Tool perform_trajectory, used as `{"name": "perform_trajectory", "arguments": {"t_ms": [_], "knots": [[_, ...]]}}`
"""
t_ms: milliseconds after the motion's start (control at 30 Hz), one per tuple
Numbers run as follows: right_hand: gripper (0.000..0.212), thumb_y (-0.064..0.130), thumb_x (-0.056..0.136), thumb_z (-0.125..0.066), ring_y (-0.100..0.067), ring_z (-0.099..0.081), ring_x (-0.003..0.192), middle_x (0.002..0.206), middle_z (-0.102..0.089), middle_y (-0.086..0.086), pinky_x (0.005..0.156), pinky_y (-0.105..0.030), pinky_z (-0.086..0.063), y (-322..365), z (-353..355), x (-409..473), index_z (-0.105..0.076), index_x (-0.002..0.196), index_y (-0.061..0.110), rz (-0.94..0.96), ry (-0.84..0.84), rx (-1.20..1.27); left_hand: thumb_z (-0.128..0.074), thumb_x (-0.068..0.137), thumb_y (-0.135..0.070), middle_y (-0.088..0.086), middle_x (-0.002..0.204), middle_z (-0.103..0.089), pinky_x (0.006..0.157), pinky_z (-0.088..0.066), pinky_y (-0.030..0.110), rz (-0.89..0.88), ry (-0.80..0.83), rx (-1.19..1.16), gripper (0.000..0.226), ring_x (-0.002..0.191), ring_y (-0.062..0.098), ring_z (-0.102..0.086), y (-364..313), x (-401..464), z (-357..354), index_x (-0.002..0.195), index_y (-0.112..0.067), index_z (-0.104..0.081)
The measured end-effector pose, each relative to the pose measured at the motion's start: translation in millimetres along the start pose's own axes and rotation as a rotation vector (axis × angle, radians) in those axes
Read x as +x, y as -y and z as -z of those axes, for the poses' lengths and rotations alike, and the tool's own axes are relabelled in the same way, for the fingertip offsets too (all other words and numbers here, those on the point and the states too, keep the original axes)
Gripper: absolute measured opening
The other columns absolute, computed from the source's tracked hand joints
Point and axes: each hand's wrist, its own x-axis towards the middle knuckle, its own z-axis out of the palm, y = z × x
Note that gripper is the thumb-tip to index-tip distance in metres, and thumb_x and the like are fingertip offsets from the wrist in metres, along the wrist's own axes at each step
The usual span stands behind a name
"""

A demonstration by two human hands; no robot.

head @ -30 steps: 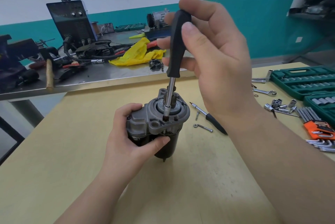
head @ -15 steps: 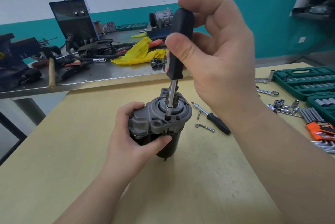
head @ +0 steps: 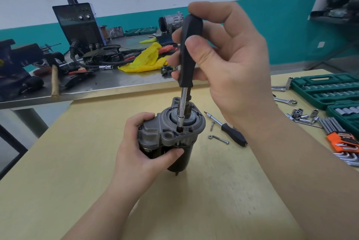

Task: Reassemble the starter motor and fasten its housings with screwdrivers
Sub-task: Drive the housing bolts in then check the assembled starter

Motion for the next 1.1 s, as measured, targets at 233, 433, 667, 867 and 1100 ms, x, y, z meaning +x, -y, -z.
{"name": "perform_trajectory", "arguments": {"t_ms": [233, 433, 667, 867, 1100], "knots": [[0.029, 0.014, 0.099, -0.072, -0.014, -0.075, 0.082, 0.101, -0.069, 0.016, 0.077, -0.042, -0.066, -8, -7, 2, -0.062, 0.125, 0.023, 0.153, -0.174, -0.388, -0.095, 0.054, -0.042, -0.026, 0.119, -0.069, 0.082, -0.052, 0.007, 0.003, 0.002, 0.004, 0.082, 0.106, 0.001, -0.072, 1, 0, 0, 0.124, -0.054, -0.054], [0.027, 0.015, 0.103, -0.067, -0.026, -0.075, 0.090, 0.109, -0.072, 0.001, 0.079, -0.047, -0.065, -10, -1, 3, -0.062, 0.129, 0.016, 0.175, -0.126, -0.370, -0.096, 0.054, -0.042, -0.025, 0.121, -0.069, 0.083, -0.053, 0.007, 0.007, 0.004, 0.014, 0.084, 0.106, 0.001, -0.072, 2, 1, 0, 0.126, -0.053, -0.054], [0.027, -0.004, 0.102, -0.057, -0.033, -0.075, 0.110, 0.128, -0.069, -0.018, 0.087, -0.056, -0.065, -2, 7, 7, -0.057, 0.126, 0.009, -0.005, 0.019, -0.037, -0.095, 0.051, -0.045, -0.025, 0.120, -0.070, 0.084, -0.052, 0.007, 0.025, 0.000, 0.022, 0.086, 0.105, 0.000, -0.073, 3, 1, 0, 0.126, -0.053, -0.054], [0.033, 0.018, 0.090, -0.081, -0.025, -0.075, 0.083, 0.095, -0.067, 0.026, 0.081, -0.051, -0.065, 0, 7, 11, -0.062, 0.107, 0.038, 0.014, -0.094, -0.238, -0.097, 0.052, -0.042, -0.020, 0.120, -0.072, 0.086, -0.053, 0.009, 0.034, 0.005, 0.001, 0.087, 0.106, 0.005, -0.074, 4, 0, 1, 0.129, -0.048, -0.055], [0.028, 0.014, 0.097, -0.075, -0.032, -0.065, 0.080, 0.097, -0.067, 0.007, 0.077, -0.056, -0.061, -6, 6, 8, -0.062, 0.117, 0.029, 0.039, -0.096, -0.241, -0.096, 0.052, -0.044, -0.025, 0.119, -0.070, 0.084, -0.052, 0.007, 0.029, 0.008, 0.011, 0.085, 0.105, 0.001, -0.073, 2, 0, 0, 0.126, -0.051, -0.055]]}}
